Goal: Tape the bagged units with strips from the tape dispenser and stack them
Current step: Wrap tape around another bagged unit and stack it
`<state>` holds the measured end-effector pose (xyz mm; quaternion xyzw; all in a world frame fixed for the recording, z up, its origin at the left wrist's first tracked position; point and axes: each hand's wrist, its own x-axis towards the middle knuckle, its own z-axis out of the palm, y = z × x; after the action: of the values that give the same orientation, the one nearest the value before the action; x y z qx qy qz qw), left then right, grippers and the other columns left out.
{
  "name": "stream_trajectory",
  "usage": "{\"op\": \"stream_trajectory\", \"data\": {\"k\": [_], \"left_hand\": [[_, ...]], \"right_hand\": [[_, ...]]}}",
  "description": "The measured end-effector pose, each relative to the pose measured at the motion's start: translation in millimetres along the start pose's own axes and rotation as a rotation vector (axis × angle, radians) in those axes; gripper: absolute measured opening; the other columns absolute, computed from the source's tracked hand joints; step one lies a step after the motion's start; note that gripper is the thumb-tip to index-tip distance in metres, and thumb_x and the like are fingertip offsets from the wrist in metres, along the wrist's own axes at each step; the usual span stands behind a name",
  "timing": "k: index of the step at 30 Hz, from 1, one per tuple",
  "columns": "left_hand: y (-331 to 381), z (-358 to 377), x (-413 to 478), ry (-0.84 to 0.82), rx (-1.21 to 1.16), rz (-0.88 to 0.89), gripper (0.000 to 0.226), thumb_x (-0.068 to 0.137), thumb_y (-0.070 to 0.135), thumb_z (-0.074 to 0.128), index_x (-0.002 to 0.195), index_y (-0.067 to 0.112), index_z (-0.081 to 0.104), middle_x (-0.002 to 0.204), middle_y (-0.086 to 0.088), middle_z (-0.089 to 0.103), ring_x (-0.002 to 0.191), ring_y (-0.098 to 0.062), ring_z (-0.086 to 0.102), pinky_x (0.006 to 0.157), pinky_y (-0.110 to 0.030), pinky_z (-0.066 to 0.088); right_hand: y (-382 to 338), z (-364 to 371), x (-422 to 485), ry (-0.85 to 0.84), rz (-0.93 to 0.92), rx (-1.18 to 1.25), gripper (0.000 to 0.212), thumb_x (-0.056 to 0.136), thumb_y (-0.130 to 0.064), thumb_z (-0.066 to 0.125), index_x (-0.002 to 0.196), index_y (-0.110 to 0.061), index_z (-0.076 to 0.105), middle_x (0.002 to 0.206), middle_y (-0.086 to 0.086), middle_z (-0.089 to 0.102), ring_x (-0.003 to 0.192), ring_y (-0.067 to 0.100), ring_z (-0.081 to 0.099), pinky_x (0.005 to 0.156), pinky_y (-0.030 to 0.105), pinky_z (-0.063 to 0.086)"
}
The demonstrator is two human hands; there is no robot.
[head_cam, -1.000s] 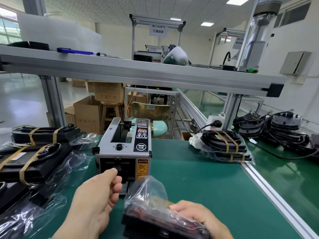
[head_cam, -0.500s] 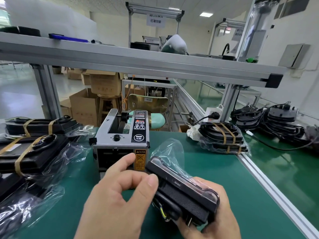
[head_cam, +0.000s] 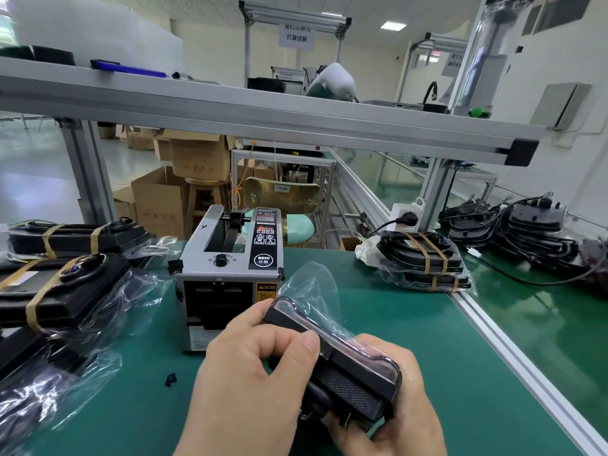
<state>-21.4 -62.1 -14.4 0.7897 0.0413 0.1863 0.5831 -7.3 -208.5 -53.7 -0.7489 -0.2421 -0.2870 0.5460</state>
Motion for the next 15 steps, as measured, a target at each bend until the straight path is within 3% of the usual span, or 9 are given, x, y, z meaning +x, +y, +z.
{"op": "stream_trajectory", "data": {"k": [4,7,15], "left_hand": [[1.5,3.1,-2.8,0.025,0.006,-0.019,0.021,0.071,0.030,0.072,0.053,0.041,0.070,0.112,0.032,0.055,0.107,0.010,0.050,0.070,0.013,0.021],[1.8,5.6,-3.4,0.034,-0.008,-0.029,0.017,0.068,0.034,0.069,0.053,0.042,0.070,0.114,0.032,0.056,0.113,0.002,0.051,0.074,0.011,0.023],[1.1,8.8,-2.4,0.050,-0.045,-0.013,0.012,0.064,0.038,0.068,0.053,0.038,0.070,0.115,0.030,0.057,0.117,-0.001,0.050,0.079,0.001,0.028]], "right_hand": [[10.0,11.4,-18.6,0.034,0.033,0.044,0.063,0.054,-0.002,0.074,0.099,-0.041,0.058,0.087,-0.021,0.067,0.070,-0.003,0.065,0.060,0.005,0.047],[8.3,6.5,-11.1,0.024,0.054,0.020,0.064,0.054,-0.005,0.075,0.100,-0.045,0.057,0.089,-0.021,0.067,0.071,0.000,0.066,0.061,0.007,0.048],[6.7,7.9,-10.7,0.013,0.071,0.026,0.062,0.052,-0.008,0.074,0.099,-0.045,0.056,0.093,-0.024,0.065,0.074,0.000,0.066,0.062,0.008,0.049]]}}
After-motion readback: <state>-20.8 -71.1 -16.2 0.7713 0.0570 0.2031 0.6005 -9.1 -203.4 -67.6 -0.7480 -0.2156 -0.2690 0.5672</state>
